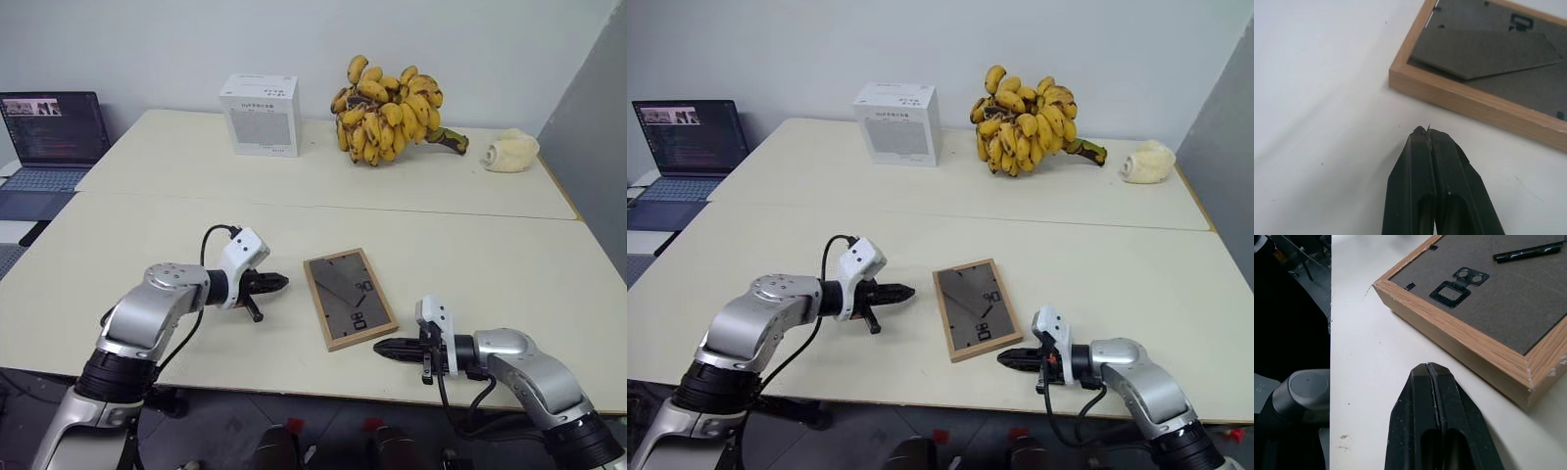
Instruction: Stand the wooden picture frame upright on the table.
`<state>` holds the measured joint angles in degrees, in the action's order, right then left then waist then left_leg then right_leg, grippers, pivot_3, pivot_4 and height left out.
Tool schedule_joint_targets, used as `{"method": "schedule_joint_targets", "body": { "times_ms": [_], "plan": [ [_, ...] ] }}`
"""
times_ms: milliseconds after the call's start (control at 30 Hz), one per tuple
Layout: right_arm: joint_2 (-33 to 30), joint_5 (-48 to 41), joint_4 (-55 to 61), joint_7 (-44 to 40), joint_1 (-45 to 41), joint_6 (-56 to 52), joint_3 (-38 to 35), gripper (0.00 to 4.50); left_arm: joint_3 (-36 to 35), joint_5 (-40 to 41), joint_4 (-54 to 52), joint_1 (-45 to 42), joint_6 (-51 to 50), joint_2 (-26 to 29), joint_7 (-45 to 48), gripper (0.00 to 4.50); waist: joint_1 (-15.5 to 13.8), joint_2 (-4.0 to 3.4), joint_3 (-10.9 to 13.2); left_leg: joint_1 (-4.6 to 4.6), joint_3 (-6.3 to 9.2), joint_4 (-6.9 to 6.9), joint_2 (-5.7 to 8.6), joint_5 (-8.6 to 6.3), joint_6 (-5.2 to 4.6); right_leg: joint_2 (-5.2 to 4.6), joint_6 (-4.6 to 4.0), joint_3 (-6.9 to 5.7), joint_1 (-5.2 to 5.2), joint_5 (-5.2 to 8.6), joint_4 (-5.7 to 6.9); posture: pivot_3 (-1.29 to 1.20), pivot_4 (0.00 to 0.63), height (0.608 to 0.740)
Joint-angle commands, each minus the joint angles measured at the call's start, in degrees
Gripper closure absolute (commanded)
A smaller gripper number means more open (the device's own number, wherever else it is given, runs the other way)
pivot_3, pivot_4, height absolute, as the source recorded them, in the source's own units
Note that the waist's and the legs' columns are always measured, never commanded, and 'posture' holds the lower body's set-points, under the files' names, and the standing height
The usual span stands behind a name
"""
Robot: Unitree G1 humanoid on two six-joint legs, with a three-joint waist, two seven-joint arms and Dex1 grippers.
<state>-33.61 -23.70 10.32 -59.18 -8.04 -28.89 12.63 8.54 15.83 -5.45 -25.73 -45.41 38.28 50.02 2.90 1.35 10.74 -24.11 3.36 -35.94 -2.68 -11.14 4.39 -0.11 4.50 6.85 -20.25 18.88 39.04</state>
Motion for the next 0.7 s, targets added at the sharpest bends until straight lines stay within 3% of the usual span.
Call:
{"method": "schedule_joint_targets", "body": {
  "times_ms": [33,367,567,700],
  "plan": [
    [1.22,-0.13,0.78,-0.27,-1.83,-0.5,1.11,4.5,3.49,-3.2,4.25,-1.55,3.72,-3.64,-2.47,4.48,-0.01,0.0,0.0,0.0,0.0,0.0,0.0,0.0,0.0,0.0,0.0,0.0,0.0,0.0,0.0,0.0,0.15,0.74],
    [4.22,0.06,1.11,1.51,-4.71,-1.93,2.57,4.5,8.25,-9.03,22.66,-12.7,13.89,-16.47,-3.64,4.48,-1.68,-0.02,-0.02,0.01,0.02,-0.12,0.14,0.01,0.01,-0.07,0.08,-0.01,0.12,-0.05,-0.04,0.0,0.15,0.74],
    [4.72,0.14,1.19,2.12,-4.51,-1.93,2.68,4.5,7.43,-10.19,25.98,-14.72,16.2,-17.33,-2.08,4.48,-1.35,-0.03,-0.02,-0.01,0.02,-0.08,0.12,0.01,0.01,-0.05,0.08,-0.01,0.06,-0.05,-0.04,0.0,0.15,0.74],
    [4.05,0.2,1.62,2.02,-3.47,-1.67,2.32,4.5,6.46,-9.86,22.82,-13.12,14.49,-15.18,-1.09,4.48,-1.17,-0.02,-0.02,-0.02,0.02,-0.07,0.12,0.01,0.01,-0.05,0.08,-0.01,0.06,-0.05,-0.04,0.0,0.15,0.74]
  ]
}}
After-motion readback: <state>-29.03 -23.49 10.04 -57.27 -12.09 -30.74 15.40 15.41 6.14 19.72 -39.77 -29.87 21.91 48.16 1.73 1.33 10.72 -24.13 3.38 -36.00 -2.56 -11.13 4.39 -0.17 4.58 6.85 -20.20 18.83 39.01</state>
